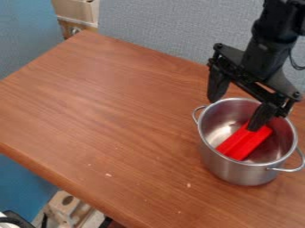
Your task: Put the red object in the metal pot
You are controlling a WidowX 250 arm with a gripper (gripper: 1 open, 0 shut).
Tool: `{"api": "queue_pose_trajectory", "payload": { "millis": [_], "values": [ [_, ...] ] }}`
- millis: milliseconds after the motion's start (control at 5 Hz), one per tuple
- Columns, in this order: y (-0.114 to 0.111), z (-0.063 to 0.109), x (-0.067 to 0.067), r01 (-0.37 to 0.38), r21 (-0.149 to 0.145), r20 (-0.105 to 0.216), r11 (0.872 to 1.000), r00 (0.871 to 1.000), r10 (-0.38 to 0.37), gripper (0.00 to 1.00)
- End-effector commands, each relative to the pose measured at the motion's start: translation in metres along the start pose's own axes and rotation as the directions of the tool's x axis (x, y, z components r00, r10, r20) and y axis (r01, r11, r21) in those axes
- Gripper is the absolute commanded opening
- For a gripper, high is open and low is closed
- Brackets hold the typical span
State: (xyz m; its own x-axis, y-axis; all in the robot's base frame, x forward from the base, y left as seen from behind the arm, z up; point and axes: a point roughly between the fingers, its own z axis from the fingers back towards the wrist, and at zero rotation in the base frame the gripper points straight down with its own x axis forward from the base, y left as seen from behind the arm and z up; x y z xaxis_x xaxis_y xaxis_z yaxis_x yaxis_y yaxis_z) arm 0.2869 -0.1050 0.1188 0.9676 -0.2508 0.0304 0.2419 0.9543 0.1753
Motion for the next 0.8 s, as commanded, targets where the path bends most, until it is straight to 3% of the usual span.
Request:
{"api": "queue_pose_trajectory", "payload": {
  "millis": [0, 200, 400, 600],
  "values": [
    [0.0078, 0.019, 0.0015, -0.02, -0.012, 0.06, 1.0, 0.998, 0.021, 1.0],
    [0.0082, 0.018, 0.0016, -0.019, -0.012, 0.055, 1.0, 0.998, 0.02, 1.0],
    [0.0112, 0.0158, 0.0018, -0.02, -0.015, 0.053, 1.0, 0.998, 0.021, 0.0],
    [0.0159, 0.0203, -0.0018, -0.028, -0.013, 0.06, 1.0, 0.998, 0.029, 1.0]
  ]
}}
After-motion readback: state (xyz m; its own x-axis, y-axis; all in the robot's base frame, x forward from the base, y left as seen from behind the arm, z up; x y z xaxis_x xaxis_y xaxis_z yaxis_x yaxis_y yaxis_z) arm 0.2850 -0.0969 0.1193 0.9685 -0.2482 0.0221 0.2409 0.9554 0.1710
